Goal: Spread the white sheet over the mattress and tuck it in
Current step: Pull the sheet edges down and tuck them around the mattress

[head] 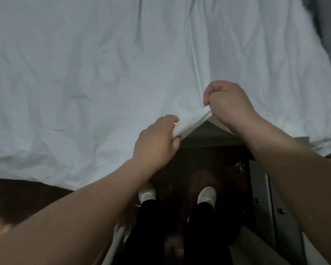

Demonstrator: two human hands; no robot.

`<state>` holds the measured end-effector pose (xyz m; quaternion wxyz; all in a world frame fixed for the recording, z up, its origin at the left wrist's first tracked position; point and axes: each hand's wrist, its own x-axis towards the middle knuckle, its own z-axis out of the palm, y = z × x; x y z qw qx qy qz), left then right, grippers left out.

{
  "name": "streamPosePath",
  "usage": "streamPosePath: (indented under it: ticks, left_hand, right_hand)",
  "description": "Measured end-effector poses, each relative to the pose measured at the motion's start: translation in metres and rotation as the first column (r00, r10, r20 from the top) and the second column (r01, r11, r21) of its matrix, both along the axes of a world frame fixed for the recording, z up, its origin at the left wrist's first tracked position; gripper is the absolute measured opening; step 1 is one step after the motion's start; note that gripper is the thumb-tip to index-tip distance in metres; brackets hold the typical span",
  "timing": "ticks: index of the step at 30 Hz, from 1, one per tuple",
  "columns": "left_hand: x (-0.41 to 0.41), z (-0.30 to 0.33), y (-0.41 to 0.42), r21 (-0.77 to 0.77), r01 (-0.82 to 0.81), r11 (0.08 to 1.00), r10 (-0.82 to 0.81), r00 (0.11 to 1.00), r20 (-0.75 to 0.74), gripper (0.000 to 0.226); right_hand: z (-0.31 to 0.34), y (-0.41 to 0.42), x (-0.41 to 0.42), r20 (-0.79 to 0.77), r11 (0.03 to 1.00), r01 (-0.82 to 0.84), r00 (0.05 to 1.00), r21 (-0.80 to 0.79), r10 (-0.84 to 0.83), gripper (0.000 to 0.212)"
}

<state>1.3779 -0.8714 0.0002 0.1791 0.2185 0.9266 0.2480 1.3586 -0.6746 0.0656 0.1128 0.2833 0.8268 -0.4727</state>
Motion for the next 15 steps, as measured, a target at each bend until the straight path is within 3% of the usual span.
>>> streamPosePath:
  ticks: [3, 6, 7, 9, 12, 15]
  left_hand:
    - [-0.019, 0.02, 0.028, -0.035, 0.016, 0.999, -0.015, 0.999, 0.035, 0.013]
    - [-0.037, 0.034, 0.036, -0.016, -0.107, 0.994, 0.108, 0.971, 0.212, 0.015]
    - [-0.042, 0.041, 0.037, 0.028, -0.186, 0.982, 0.171, 0.944, 0.284, 0.019]
    - [-0.05, 0.053, 0.036, 0.088, -0.32, 0.943, 0.265, 0.885, 0.382, 0.026]
    - [-0.06, 0.07, 0.033, 0.076, -0.287, 0.955, 0.237, 0.891, 0.387, 0.03]
    - [-0.069, 0.082, 0.03, 0.071, -0.233, 0.97, 0.191, 0.909, 0.371, 0.053]
  right_hand:
    - [0.003, 0.009, 0.018, -0.15, 0.977, 0.206, 0.966, -0.051, -0.211, 0.031]
    - [-0.017, 0.003, 0.056, -0.228, 0.874, 0.486, 0.849, -0.02, -0.477, 0.027]
    - [-0.027, 0.001, 0.071, -0.189, 0.827, 0.562, 0.81, -0.018, -0.555, 0.028]
    - [-0.052, -0.012, 0.096, 0.036, 0.793, 0.601, 0.799, -0.097, -0.601, 0.027]
    - [-0.075, -0.042, 0.111, 0.378, 0.748, 0.535, 0.836, -0.393, -0.399, 0.026]
    - [-0.071, -0.065, 0.094, 0.389, 0.644, 0.543, 0.838, -0.538, -0.382, 0.038]
